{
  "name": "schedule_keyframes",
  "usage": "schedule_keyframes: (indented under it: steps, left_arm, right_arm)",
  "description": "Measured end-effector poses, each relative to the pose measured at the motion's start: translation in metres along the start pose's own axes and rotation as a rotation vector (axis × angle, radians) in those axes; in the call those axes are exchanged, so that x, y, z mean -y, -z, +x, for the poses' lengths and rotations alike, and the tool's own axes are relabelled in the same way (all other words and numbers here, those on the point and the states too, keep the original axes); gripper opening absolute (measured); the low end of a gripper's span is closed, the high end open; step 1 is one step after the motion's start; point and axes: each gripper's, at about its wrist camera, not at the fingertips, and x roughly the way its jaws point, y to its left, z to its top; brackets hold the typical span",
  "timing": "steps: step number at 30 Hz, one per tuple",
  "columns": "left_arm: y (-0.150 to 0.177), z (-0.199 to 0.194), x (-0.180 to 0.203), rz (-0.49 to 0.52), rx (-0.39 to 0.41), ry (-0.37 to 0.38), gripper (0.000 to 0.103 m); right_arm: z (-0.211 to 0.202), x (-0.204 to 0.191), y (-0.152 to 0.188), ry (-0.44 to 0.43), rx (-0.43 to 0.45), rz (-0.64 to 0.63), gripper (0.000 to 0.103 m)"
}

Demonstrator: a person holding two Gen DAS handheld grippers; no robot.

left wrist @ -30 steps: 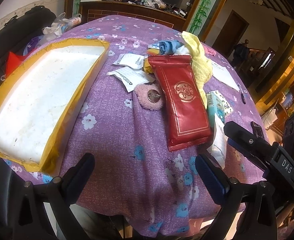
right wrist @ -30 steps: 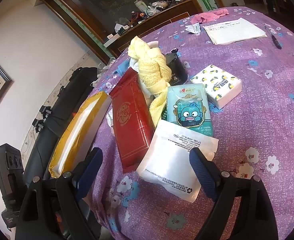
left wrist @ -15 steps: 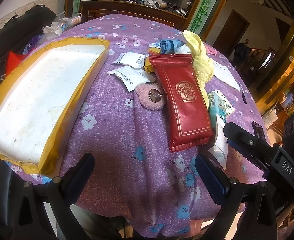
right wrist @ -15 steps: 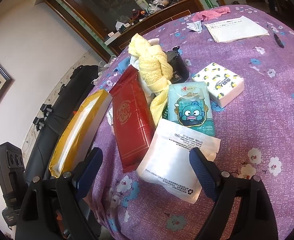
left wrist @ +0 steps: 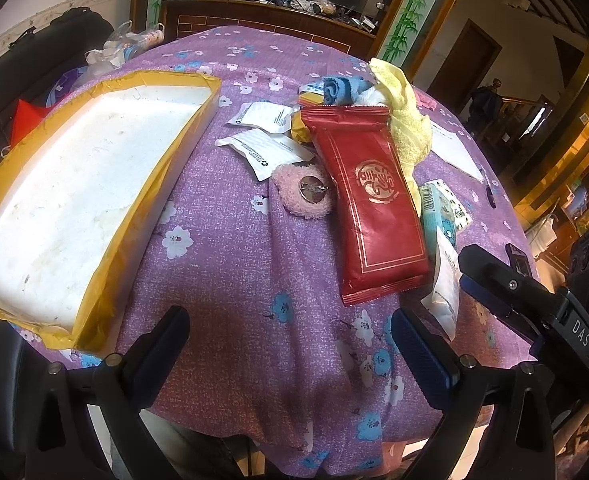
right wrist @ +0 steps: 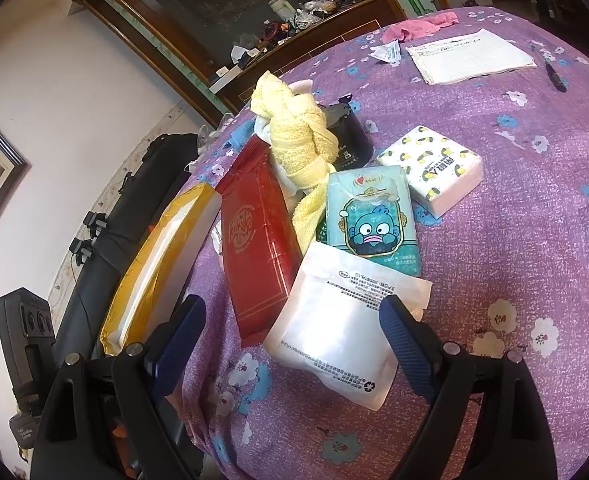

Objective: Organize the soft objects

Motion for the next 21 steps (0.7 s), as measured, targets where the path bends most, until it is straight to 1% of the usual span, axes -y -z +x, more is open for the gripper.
schedule_keyframes:
  steps: [8,14,21]
  left_arm:
    - [0.001,-0.001,0.0,-0.003,0.006,0.007,0.102]
    - [0.0,-0.004,0.0,-0.004,0.02,0.019,0.102]
    - [-0.008,-0.004,0.004,-0.004,0.023,0.041,0.102]
  right_arm:
    - [0.002,-0.003,0.001,-0.007,-0.006,-0.006,0.088]
    - [-0.007,-0.001,0.0,-0.014,0.019,-0.007,0.088]
    - [-0.015,0.001,-0.002,0.006,0.029,-0.016,0.088]
